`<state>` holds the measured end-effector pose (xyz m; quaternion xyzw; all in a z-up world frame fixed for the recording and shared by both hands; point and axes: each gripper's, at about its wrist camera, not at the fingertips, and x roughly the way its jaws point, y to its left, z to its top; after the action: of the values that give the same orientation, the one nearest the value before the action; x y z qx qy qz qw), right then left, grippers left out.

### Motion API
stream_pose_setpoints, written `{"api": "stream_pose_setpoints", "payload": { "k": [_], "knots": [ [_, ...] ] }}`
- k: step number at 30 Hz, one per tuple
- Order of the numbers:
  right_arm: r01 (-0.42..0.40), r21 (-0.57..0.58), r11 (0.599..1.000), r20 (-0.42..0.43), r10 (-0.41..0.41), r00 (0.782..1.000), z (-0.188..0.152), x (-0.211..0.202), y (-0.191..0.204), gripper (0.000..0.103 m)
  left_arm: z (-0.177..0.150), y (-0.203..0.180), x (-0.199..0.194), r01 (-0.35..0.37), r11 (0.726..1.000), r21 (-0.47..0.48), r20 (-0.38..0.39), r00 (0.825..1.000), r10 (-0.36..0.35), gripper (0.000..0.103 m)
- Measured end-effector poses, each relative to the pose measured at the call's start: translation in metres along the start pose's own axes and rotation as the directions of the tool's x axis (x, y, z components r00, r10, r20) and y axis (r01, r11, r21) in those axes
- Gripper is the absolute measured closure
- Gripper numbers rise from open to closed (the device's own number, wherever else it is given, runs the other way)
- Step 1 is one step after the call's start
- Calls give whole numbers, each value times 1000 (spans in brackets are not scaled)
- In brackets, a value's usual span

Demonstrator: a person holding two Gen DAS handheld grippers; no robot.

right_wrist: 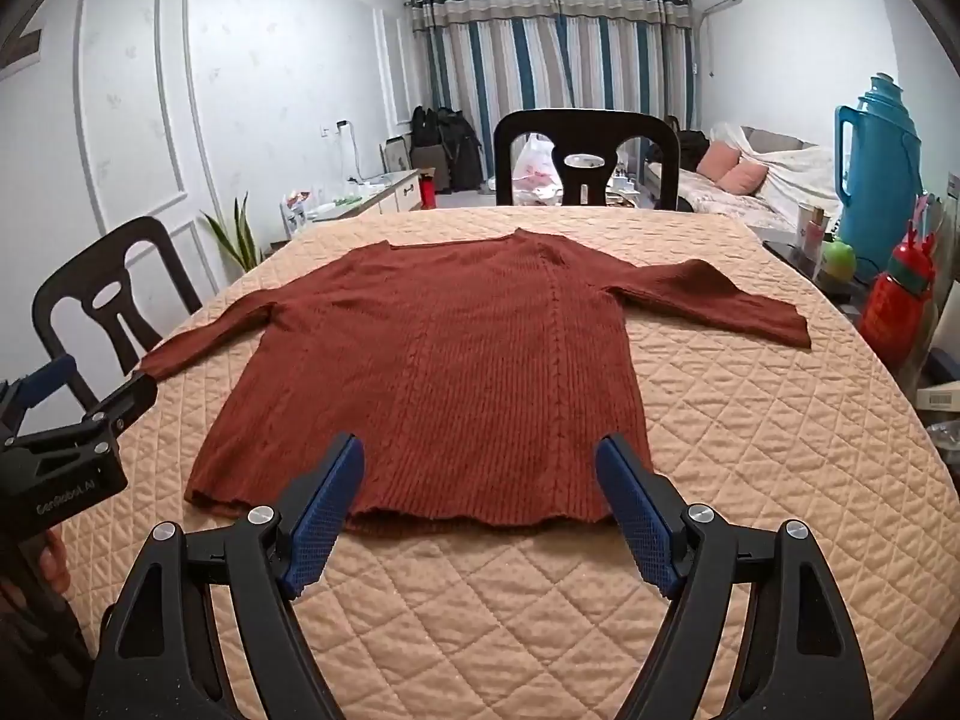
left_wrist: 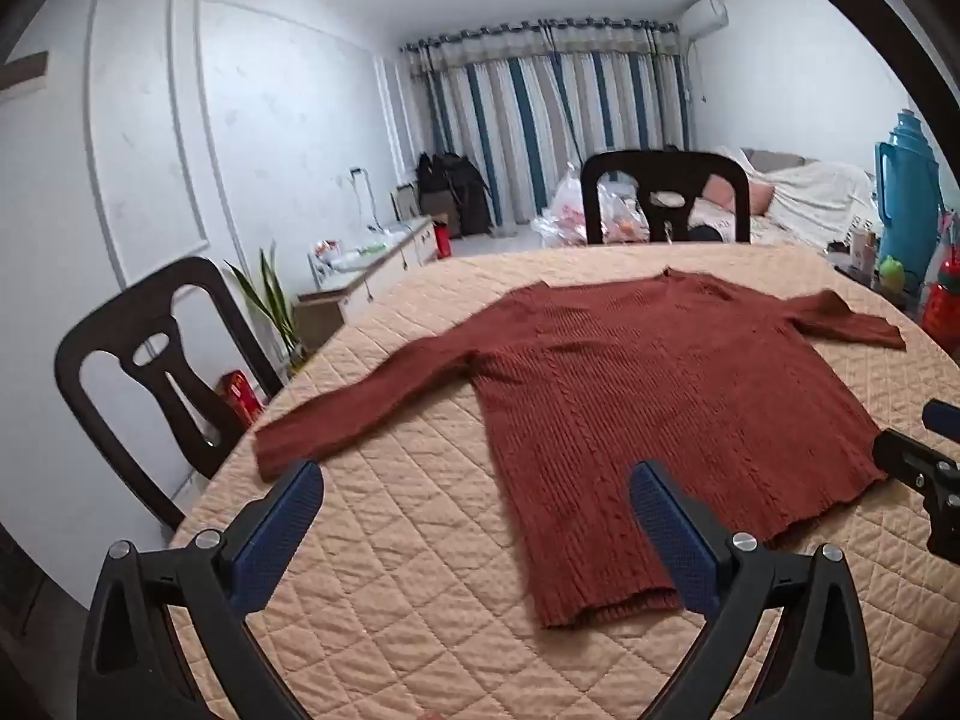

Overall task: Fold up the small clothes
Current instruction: 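Move the left tool toward the cuff of a sweater sleeve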

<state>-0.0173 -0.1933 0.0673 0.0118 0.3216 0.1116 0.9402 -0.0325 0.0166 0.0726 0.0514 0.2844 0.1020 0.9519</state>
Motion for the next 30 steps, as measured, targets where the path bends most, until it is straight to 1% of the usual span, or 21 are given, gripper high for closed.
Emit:
{"api": "stream_pose_setpoints", "payload": {
  "k": [2,4,5,7,8,9,10,11,13,16,18,20,22,24,27,29,30],
  "knots": [
    [9,-10,1000,-24,-9,1000,5,8,-1,23,-2,0,13,57,998,-12,-63,996,-58,0],
    [21,-23,1000,-47,-22,999,8,15,4,23,-4,4,22,109,993,-36,-92,989,-112,0],
    [20,-16,1000,-48,-20,999,5,14,-3,23,-5,7,26,126,991,-48,-103,986,-130,0],
    [12,-22,1000,-78,-14,997,6,19,-10,23,-7,17,36,159,983,-89,-144,975,-171,0],
    [7,-30,1000,-89,-10,996,5,20,-10,23,-8,21,39,156,982,-104,-153,973,-171,0],
    [10,-38,999,-91,-13,996,4,23,2,23,-9,27,43,143,983,-115,-159,974,-160,0],
    [9,-52,999,-92,-14,996,7,28,6,23,-9,32,46,133,984,-119,-168,974,-152,0],
    [2,-63,998,-98,-8,995,11,31,5,23,-9,39,49,123,984,-128,-178,973,-145,0],
    [-15,-85,996,-94,8,996,16,35,10,23,-10,57,57,113,977,-180,-193,970,-148,0],
    [-34,-102,994,-99,24,995,24,43,17,23,-9,92,65,101,950,-295,-199,966,-165,0],
    [-49,-118,992,-102,37,994,28,49,24,23,-7,112,72,66,937,-342,-191,972,-138,0],
    [-81,-111,990,-98,70,993,32,52,33,23,-7,128,77,40,923,-383,-197,972,-124,0],
    [-110,-107,988,-104,99,990,37,56,41,23,-7,139,81,44,909,-415,-186,974,-132,0],
    [-128,-128,984,-112,114,987,39,64,51,23,-7,147,87,58,893,-446,-183,971,-155,2],
    [-157,-145,977,-137,137,981,43,73,61,23,-5,159,102,49,870,-490,-202,965,-169,6],
    [-173,-157,972,-153,150,977,45,78,69,23,-6,163,110,32,858,-512,-211,964,-162,12],
    [-179,-164,970,-168,152,974,47,80,70,23,-7,167,113,28,847,-530,-213,963,-165,14]
  ]
}}
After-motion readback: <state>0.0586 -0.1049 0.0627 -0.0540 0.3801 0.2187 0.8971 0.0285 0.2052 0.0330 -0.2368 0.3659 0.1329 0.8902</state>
